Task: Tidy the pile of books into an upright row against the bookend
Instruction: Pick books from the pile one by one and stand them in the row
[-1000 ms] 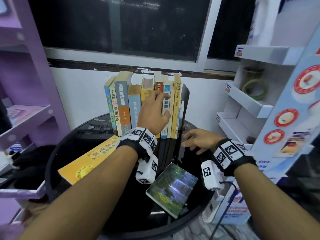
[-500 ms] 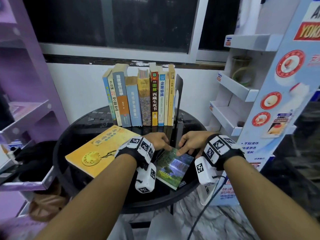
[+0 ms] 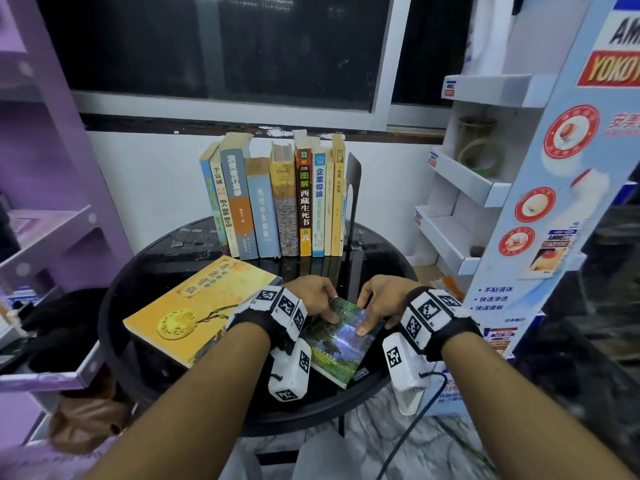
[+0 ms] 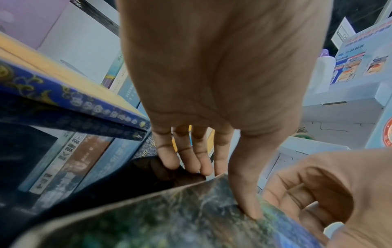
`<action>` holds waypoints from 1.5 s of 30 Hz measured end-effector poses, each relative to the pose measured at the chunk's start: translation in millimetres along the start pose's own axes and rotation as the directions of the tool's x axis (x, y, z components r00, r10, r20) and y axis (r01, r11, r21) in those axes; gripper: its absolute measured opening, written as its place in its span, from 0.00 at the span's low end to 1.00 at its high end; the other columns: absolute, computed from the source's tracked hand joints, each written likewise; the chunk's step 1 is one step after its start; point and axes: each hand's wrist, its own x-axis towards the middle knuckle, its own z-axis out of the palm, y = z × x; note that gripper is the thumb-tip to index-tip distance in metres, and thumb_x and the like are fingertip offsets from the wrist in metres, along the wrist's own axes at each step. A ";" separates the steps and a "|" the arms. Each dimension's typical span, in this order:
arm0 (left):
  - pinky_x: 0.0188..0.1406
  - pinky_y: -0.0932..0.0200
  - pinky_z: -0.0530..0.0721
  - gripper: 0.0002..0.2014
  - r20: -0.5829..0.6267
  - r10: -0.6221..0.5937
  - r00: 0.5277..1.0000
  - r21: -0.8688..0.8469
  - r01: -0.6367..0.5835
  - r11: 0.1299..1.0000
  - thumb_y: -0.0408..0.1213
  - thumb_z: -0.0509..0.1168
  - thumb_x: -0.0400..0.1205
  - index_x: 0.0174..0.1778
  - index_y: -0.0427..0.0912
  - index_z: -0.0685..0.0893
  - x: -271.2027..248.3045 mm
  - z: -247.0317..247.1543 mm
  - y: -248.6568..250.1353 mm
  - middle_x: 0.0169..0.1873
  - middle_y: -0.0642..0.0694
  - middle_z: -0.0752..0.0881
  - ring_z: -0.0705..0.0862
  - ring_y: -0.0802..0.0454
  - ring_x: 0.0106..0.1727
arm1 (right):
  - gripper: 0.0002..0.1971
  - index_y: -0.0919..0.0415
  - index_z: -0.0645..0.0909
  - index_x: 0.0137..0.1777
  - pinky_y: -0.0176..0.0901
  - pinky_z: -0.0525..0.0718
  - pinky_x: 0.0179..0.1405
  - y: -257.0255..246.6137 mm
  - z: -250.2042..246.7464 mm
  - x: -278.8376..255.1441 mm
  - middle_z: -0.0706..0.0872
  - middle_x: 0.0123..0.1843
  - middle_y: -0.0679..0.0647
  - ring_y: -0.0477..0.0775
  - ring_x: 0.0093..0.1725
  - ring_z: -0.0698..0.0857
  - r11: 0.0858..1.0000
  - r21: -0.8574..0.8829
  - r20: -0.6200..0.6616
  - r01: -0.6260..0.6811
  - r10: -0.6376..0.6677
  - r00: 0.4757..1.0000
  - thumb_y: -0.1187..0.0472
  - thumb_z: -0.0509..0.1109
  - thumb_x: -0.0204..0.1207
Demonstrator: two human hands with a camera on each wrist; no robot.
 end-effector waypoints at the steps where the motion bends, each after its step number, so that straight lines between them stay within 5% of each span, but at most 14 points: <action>1: 0.38 0.72 0.76 0.21 0.001 0.005 1.000 -0.022 -0.005 1.000 0.31 0.74 0.76 0.64 0.40 0.76 0.4 0.1 -0.8 0.60 0.45 0.79 0.77 0.49 0.59 | 0.19 0.60 0.80 0.51 0.36 0.80 0.32 0.0 -0.5 -0.1 0.84 0.42 0.51 0.47 0.38 0.80 1.000 -0.001 -0.001 0.008 -0.008 1.000 0.64 0.84 0.64; 3: 0.31 0.77 0.74 0.18 -0.014 0.023 1.000 -0.059 -0.024 0.998 0.30 0.74 0.76 0.56 0.42 0.74 -0.2 0.9 -2.7 0.48 0.50 0.78 0.75 0.51 0.55 | 0.16 0.59 0.81 0.47 0.36 0.81 0.33 -0.7 -1.3 -0.2 0.86 0.43 0.51 0.47 0.39 0.81 1.000 -0.003 -0.003 0.025 -0.025 1.000 0.63 0.84 0.64; 5: 0.40 0.70 0.74 0.18 -0.037 0.030 0.999 -0.084 -0.033 0.996 0.31 0.75 0.75 0.52 0.44 0.72 -0.4 1.1 -5.2 0.47 0.50 0.77 0.75 0.51 0.55 | 0.15 0.60 0.83 0.48 0.36 0.82 0.35 -2.0 -2.0 -0.5 0.87 0.43 0.52 0.47 0.40 0.83 0.999 0.011 -0.004 0.035 -0.035 0.999 0.64 0.84 0.64; 8: 0.38 0.66 0.73 0.17 -0.055 0.043 0.998 -0.142 -0.050 0.989 0.30 0.75 0.75 0.44 0.47 0.71 -2.7 -0.6 -7.0 0.43 0.51 0.77 0.76 0.51 0.52 | 0.19 0.61 0.84 0.52 0.39 0.84 0.38 -5.2 -3.6 -0.1 0.86 0.43 0.52 0.49 0.42 0.83 0.998 0.029 -0.030 0.054 -0.053 0.998 0.65 0.85 0.63; 13: 0.32 0.64 0.78 0.20 -0.032 0.061 0.998 -0.262 -0.067 0.963 0.27 0.74 0.75 0.51 0.44 0.68 -4.6 -9.0 -11.6 0.42 0.48 0.79 0.78 0.55 0.39 | 0.18 0.60 0.83 0.50 0.35 0.82 0.27 -10.0 -8.8 -1.3 0.86 0.40 0.51 0.49 0.40 0.84 0.993 0.067 -0.070 0.102 -0.097 0.993 0.66 0.85 0.62; 17: 0.26 0.65 0.82 0.21 -0.105 0.076 0.992 -0.370 -0.110 0.923 0.23 0.73 0.74 0.54 0.41 0.70 -10.2 -14.9 -13.7 0.40 0.49 0.78 0.79 0.56 0.37 | 0.19 0.57 0.83 0.46 0.43 0.87 0.41 -12.9 -16.0 -1.3 0.87 0.40 0.51 0.52 0.44 0.86 0.976 0.116 -0.133 0.183 -0.167 0.977 0.68 0.86 0.59; 20: 0.35 0.63 0.84 0.23 -0.203 0.087 0.975 -0.439 -0.170 0.882 0.22 0.74 0.73 0.58 0.40 0.73 -9.8 -20.2 -14.4 0.41 0.48 0.80 0.81 0.56 0.40 | 0.19 0.62 0.83 0.48 0.60 0.88 0.54 -10.8 -21.3 -1.8 0.87 0.38 0.54 0.58 0.44 0.89 0.926 0.309 -0.192 0.216 -0.162 0.968 0.75 0.84 0.60; 25: 0.33 0.65 0.84 0.23 -0.283 0.115 0.952 -0.514 -0.252 0.820 0.17 0.71 0.74 0.63 0.37 0.77 -7.1 -33.2 -6.3 0.39 0.46 0.83 0.83 0.56 0.36 | 0.09 0.66 0.84 0.47 0.58 0.87 0.59 -3.1 -20.2 -1.1 0.90 0.47 0.60 0.57 0.46 0.89 0.743 0.584 -0.278 0.327 -0.196 0.940 0.75 0.77 0.70; 28: 0.37 0.62 0.84 0.19 -0.379 0.152 0.913 -0.449 -0.325 0.832 0.19 0.73 0.72 0.55 0.38 0.80 -3.8 -39.6 -1.3 0.43 0.44 0.82 0.82 0.52 0.38 | 0.07 0.61 0.83 0.53 0.55 0.89 0.52 -1.7 -18.4 -2.6 0.89 0.49 0.56 0.53 0.47 0.89 0.677 0.640 -0.290 0.365 -0.227 0.930 0.71 0.71 0.78; 33: 0.24 0.72 0.81 0.18 -0.485 0.135 0.864 -0.394 -0.354 0.848 0.21 0.74 0.72 0.52 0.42 0.78 4.8 -49.4 13.0 0.42 0.50 0.76 0.77 0.57 0.35 | 0.13 0.59 0.79 0.57 0.58 0.91 0.42 -1.3 -19.9 -4.4 0.88 0.57 0.60 0.58 0.46 0.92 0.603 0.662 -0.345 0.445 -0.282 0.895 0.75 0.68 0.78; 36: 0.34 0.65 0.81 0.19 -0.522 0.165 0.837 -0.300 -0.361 0.883 0.25 0.75 0.72 0.54 0.44 0.78 11.9 -55.0 21.6 0.42 0.53 0.77 0.78 0.56 0.39 | 0.12 0.60 0.79 0.57 0.56 0.92 0.38 -4.3 -26.3 -3.7 0.88 0.53 0.61 0.56 0.42 0.92 0.643 0.574 -0.449 0.506 -0.270 0.852 0.75 0.68 0.79; 40: 0.52 0.59 0.80 0.19 -0.635 0.233 0.736 -0.196 -0.446 0.874 0.29 0.75 0.74 0.57 0.46 0.80 20.6 -67.6 34.4 0.43 0.53 0.80 0.80 0.52 0.48 | 0.12 0.58 0.81 0.57 0.60 0.91 0.39 -2.1 -36.3 4.4 0.90 0.46 0.61 0.59 0.41 0.91 0.756 0.439 -0.557 0.486 -0.195 0.807 0.72 0.72 0.77; 45: 0.57 0.58 0.81 0.16 -0.844 0.260 0.470 -0.053 -0.555 0.830 0.30 0.71 0.75 0.57 0.48 0.82 25.7 -91.7 55.1 0.48 0.53 0.84 0.82 0.57 0.53 | 0.11 0.54 0.84 0.54 0.53 0.90 0.37 5.2 -49.6 17.6 0.88 0.34 0.52 0.54 0.30 0.88 0.817 0.360 -0.682 0.451 -0.100 0.724 0.68 0.74 0.75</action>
